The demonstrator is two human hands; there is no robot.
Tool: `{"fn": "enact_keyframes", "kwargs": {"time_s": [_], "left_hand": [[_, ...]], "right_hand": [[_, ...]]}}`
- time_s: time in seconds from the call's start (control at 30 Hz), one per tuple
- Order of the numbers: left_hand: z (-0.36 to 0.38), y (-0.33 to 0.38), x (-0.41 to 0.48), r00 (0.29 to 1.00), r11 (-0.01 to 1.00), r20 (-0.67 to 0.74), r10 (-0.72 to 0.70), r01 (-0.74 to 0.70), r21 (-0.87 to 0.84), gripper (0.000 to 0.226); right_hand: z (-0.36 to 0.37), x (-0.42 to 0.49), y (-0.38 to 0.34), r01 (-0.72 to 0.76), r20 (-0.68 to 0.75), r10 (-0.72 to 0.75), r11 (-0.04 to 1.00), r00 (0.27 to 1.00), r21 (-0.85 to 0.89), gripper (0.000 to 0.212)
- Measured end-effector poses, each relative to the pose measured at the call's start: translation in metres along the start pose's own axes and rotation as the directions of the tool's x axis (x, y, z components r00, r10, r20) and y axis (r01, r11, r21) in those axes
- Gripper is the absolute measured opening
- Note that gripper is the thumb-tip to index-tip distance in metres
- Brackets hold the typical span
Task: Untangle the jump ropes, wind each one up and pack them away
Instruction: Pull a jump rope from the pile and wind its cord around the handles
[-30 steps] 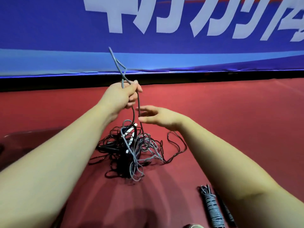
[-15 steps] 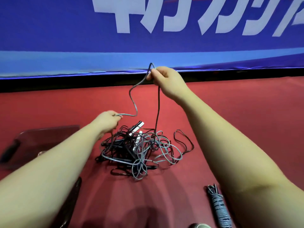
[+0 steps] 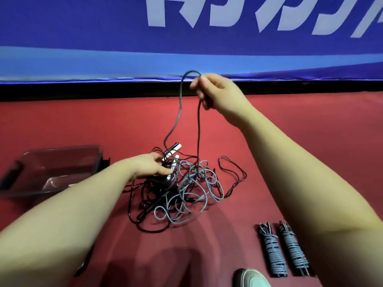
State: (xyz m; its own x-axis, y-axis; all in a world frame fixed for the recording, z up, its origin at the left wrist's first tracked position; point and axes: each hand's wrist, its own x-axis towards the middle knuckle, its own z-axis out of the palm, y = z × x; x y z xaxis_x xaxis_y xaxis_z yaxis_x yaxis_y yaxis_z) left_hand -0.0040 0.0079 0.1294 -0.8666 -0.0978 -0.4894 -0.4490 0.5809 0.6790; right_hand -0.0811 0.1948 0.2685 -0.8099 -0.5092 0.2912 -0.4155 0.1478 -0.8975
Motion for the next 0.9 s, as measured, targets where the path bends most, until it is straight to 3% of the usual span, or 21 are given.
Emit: {"fn": "enact_keyframes", "kwargs": {"time_s": [0.1,0.13,0.17,0.23,0.27,0.37,0.43,0.47,0.53,0.57,0.63,0.67,0.73,0.77,0.83,0.87,0.9], "left_hand": [[0.010,0.031,-0.008,0.977,0.979,0.067,0.202,-0.201,-0.017,0.099],[0.015,0.041,-0.007,0.965,0.965,0.033,0.261,-0.259,-0.042,0.098],[0.017,0.051,-0.008,0.952,0.947,-0.033,0.303,-0.305,-0.099,0.083],[0.016,0.067,-0.011,0.917,0.899,-0.158,0.367,-0.393,-0.193,0.022],[0.015,0.074,-0.014,0.901,0.883,-0.193,0.388,-0.424,-0.202,0.017],[0.002,0.092,-0.025,0.878,0.833,-0.290,0.381,-0.462,-0.304,0.028],[-0.016,0.111,-0.037,0.851,0.756,-0.390,0.353,-0.505,-0.417,0.029],[-0.026,0.121,-0.043,0.835,0.721,-0.425,0.349,-0.529,-0.447,0.029],[-0.043,0.140,-0.059,0.807,0.689,-0.454,0.378,-0.573,-0.444,0.029],[-0.049,0.149,-0.067,0.798,0.671,-0.450,0.401,-0.591,-0.448,0.030],[-0.058,0.164,-0.078,0.784,0.641,-0.450,0.427,-0.614,-0.461,0.032],[-0.062,0.171,-0.082,0.775,0.634,-0.464,0.430,-0.624,-0.456,0.033],[-0.074,0.183,-0.088,0.750,0.608,-0.512,0.418,-0.650,-0.456,0.034],[-0.081,0.187,-0.090,0.742,0.593,-0.534,0.404,-0.657,-0.465,0.034],[-0.093,0.187,-0.092,0.737,0.588,-0.578,0.351,-0.654,-0.477,0.035],[-0.097,0.180,-0.090,0.745,0.601,-0.595,0.302,-0.633,-0.487,0.036],[-0.101,0.169,-0.085,0.765,0.618,-0.601,0.233,-0.594,-0.516,0.038]], "right_hand": [[0.006,0.003,-0.028,0.019,0.012,-0.023,0.953,1.000,0.302,0.031],[0.008,0.003,-0.036,0.040,0.022,-0.051,0.936,0.998,0.349,0.030],[0.010,0.003,-0.043,0.068,0.030,-0.085,0.925,0.996,0.374,0.030],[0.010,0.001,-0.055,0.142,0.014,-0.159,0.917,0.987,0.374,0.029],[0.008,0.000,-0.058,0.176,0.002,-0.191,0.908,0.982,0.379,0.028],[-0.007,-0.002,-0.047,0.176,0.031,-0.208,0.890,0.978,0.421,0.022],[-0.014,-0.003,-0.024,0.066,0.023,-0.086,0.890,0.996,0.451,0.018],[-0.014,-0.003,-0.008,0.003,-0.057,0.028,0.875,0.998,0.483,0.023],[-0.011,-0.002,0.023,-0.070,-0.267,0.276,0.804,0.923,0.591,0.043],[-0.009,-0.002,0.039,-0.101,-0.292,0.349,0.778,0.891,0.621,0.052],[0.000,-0.006,0.058,-0.259,-0.117,0.367,0.815,0.923,0.519,0.060],[0.004,-0.010,0.062,-0.322,0.077,0.318,0.863,0.945,0.390,0.058],[0.014,-0.018,0.066,-0.305,0.436,0.249,0.950,0.865,0.061,0.039],[0.018,-0.017,0.067,-0.228,0.493,0.254,0.967,0.832,-0.115,0.024],[0.021,-0.007,0.068,-0.057,0.347,0.211,0.913,0.914,-0.404,0.019],[0.022,-0.003,0.063,-0.020,0.246,0.155,0.879,0.957,-0.476,0.025],[0.021,0.002,0.053,-0.026,0.172,0.103,0.914,0.980,-0.404,0.029]]}}
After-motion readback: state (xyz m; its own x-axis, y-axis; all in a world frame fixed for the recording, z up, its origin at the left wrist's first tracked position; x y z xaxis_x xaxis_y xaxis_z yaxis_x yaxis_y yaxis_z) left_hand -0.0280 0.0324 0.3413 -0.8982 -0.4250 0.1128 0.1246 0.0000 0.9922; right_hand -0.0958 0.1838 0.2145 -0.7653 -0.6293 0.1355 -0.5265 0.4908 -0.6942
